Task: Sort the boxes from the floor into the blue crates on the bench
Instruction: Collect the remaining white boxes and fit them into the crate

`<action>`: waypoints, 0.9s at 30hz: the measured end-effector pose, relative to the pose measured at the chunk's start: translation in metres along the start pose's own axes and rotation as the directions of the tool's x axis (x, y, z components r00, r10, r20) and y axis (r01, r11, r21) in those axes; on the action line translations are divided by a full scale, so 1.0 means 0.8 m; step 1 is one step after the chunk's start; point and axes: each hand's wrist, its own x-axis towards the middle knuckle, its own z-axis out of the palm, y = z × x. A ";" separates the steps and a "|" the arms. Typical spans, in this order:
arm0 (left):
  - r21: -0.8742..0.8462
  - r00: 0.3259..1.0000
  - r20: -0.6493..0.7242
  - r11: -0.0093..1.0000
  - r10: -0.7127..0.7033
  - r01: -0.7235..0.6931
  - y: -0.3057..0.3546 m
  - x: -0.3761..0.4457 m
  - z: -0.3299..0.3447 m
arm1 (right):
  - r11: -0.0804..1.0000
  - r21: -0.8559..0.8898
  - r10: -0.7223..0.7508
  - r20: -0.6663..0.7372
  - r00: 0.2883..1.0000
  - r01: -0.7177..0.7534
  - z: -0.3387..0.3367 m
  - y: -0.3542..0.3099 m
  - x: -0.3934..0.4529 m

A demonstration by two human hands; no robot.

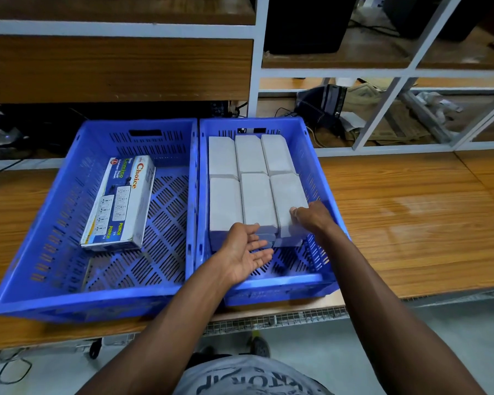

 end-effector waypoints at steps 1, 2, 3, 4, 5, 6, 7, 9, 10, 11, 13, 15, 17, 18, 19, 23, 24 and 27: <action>-0.004 1.000 0.002 1.000 -0.002 0.002 0.001 0.000 0.000 | 0.999 -0.037 -0.002 -0.005 1.000 0.002 -0.001 -0.005 -0.005; -0.009 1.000 0.004 1.000 -0.003 0.003 0.002 0.002 0.000 | 0.998 -0.064 0.004 -0.008 1.000 -0.005 0.000 -0.006 -0.004; -0.017 1.000 0.006 1.000 -0.006 0.006 0.003 0.002 0.000 | 0.996 -0.092 0.008 -0.007 1.000 -0.008 0.001 -0.006 -0.004; -0.027 1.000 0.007 1.000 -0.008 0.008 0.005 0.003 -0.001 | 0.994 -0.112 0.011 -0.001 1.000 -0.011 0.002 -0.005 0.000; -0.040 1.000 0.009 0.999 -0.013 0.013 0.006 0.003 -0.001 | 0.992 -0.124 0.005 0.007 1.000 -0.004 0.002 -0.004 0.002; -0.056 1.000 0.008 0.998 -0.016 0.017 0.008 0.003 -0.002 | 0.992 -0.127 0.001 0.008 1.000 0.000 0.004 -0.003 0.006; -0.076 1.000 0.006 0.997 -0.020 0.020 0.009 0.004 -0.003 | 0.992 -0.127 0.001 0.013 1.000 0.000 0.004 -0.001 0.009; -0.120 1.000 0.001 0.992 -0.027 0.027 0.011 0.006 -0.008 | 0.993 -0.117 0.007 0.014 1.000 -0.005 0.004 0.000 0.014; -0.140 1.000 0.002 0.990 -0.031 0.031 0.012 0.007 -0.011 | 0.994 -0.107 0.006 0.009 1.000 -0.005 0.004 -0.002 0.013; -0.158 0.999 -0.001 0.987 -0.035 0.035 0.013 0.007 -0.014 | 0.995 -0.097 0.009 0.008 1.000 -0.008 0.003 -0.003 0.011; -0.193 0.999 -0.017 0.981 -0.038 0.034 0.014 0.008 -0.018 | 0.997 -0.080 0.006 0.004 1.000 -0.006 0.002 -0.002 0.013; -0.216 0.998 -0.061 0.976 -0.022 0.008 0.016 0.010 -0.022 | 0.997 -0.074 0.009 0.011 1.000 -0.008 0.003 0.001 0.016; -0.232 0.994 -0.109 0.972 0.015 -0.040 0.018 0.014 -0.025 | 0.998 -0.064 0.003 0.018 1.000 -0.002 0.003 0.004 0.019; -0.239 0.991 -0.131 0.969 0.027 -0.059 0.019 0.017 -0.026 | 0.998 -0.061 -0.001 0.020 1.000 0.002 0.004 0.004 0.020; -0.248 0.989 -0.144 0.966 0.033 -0.069 0.022 0.017 -0.027 | 0.998 -0.056 0.002 0.029 1.000 0.000 0.004 0.004 0.020; -0.281 0.991 -0.134 0.958 0.027 -0.064 0.029 0.013 -0.027 | 0.999 -0.042 -0.004 0.047 0.999 0.006 0.004 0.007 0.024; -0.282 0.991 -0.130 0.957 0.025 -0.061 0.029 0.011 -0.027 | 0.999 -0.043 -0.004 0.045 0.999 0.006 0.004 0.009 0.025; -0.289 0.992 -0.120 0.955 0.031 -0.065 0.029 0.009 -0.028 | 0.999 -0.047 0.006 0.033 0.999 -0.005 0.004 0.008 0.021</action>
